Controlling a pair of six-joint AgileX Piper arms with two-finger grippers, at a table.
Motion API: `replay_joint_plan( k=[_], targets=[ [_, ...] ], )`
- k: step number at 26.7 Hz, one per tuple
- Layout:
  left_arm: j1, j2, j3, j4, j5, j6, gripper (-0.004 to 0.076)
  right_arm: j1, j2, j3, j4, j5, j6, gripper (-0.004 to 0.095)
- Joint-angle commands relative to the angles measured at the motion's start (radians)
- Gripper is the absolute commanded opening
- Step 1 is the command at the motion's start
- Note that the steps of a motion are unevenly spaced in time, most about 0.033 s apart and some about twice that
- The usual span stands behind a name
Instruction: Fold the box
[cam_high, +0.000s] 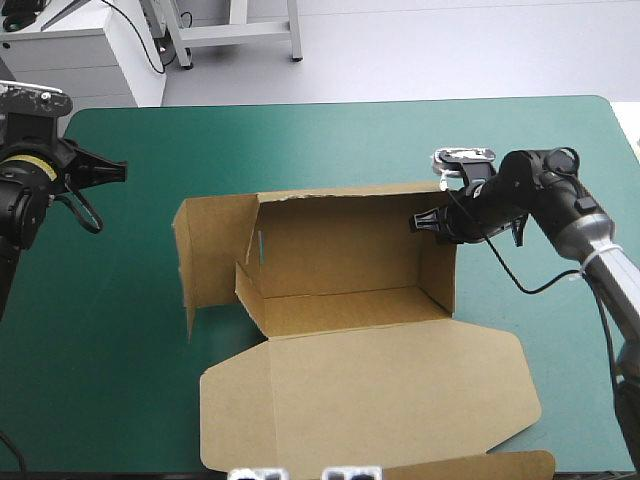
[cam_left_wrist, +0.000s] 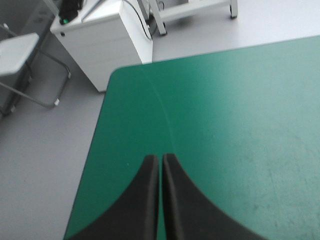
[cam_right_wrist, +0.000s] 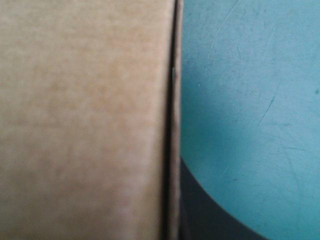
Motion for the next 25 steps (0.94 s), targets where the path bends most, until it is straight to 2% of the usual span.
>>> replay_joint_plan(
  k=[1, 8, 11, 14, 15, 16, 17, 18, 21, 25],
  targets=[
    [0.083, -0.022, 0.025, -0.127, -0.066, 0.086, 0.0002, 0.002, 0.039, -0.052, 0.022, -0.016, 0.011, 0.0004],
    [0.105, -0.022, 0.055, -0.234, -0.044, 0.155, 0.0002, 0.018, 0.164, -0.117, 0.019, -0.126, -0.037, 0.0007],
    [0.105, -0.022, 0.055, -0.256, -0.04, 0.168, 0.0002, 0.03, 0.206, -0.135, 0.004, -0.156, -0.037, 0.0052],
    [0.105, -0.02, 0.055, -0.256, -0.032, 0.168, 0.0002, 0.036, 0.232, -0.135, -0.004, -0.187, -0.031, 0.0181],
    [0.105, -0.02, 0.055, -0.254, -0.026, 0.168, 0.0001, 0.036, 0.237, -0.135, -0.007, -0.193, -0.027, 0.0249],
    [0.105, -0.015, 0.055, -0.254, -0.011, 0.169, 0.0002, 0.036, 0.239, -0.137, -0.011, -0.208, -0.027, 0.038],
    [0.105, -0.013, 0.055, -0.252, -0.007, 0.169, 0.0001, 0.036, 0.239, -0.14, -0.019, -0.206, -0.029, 0.0418],
    [0.105, -0.005, 0.055, -0.252, -0.001, 0.169, 0.0001, 0.036, 0.239, -0.159, -0.034, -0.191, -0.029, 0.0452],
    [0.105, 0.011, 0.055, -0.252, 0.009, 0.169, 0.0002, 0.036, 0.237, -0.23, -0.081, -0.116, -0.029, 0.0458],
    [0.105, 0.028, 0.055, -0.256, 0.013, 0.169, 0.0001, 0.036, 0.227, -0.436, -0.145, 0.083, -0.043, 0.0457]
  ],
)
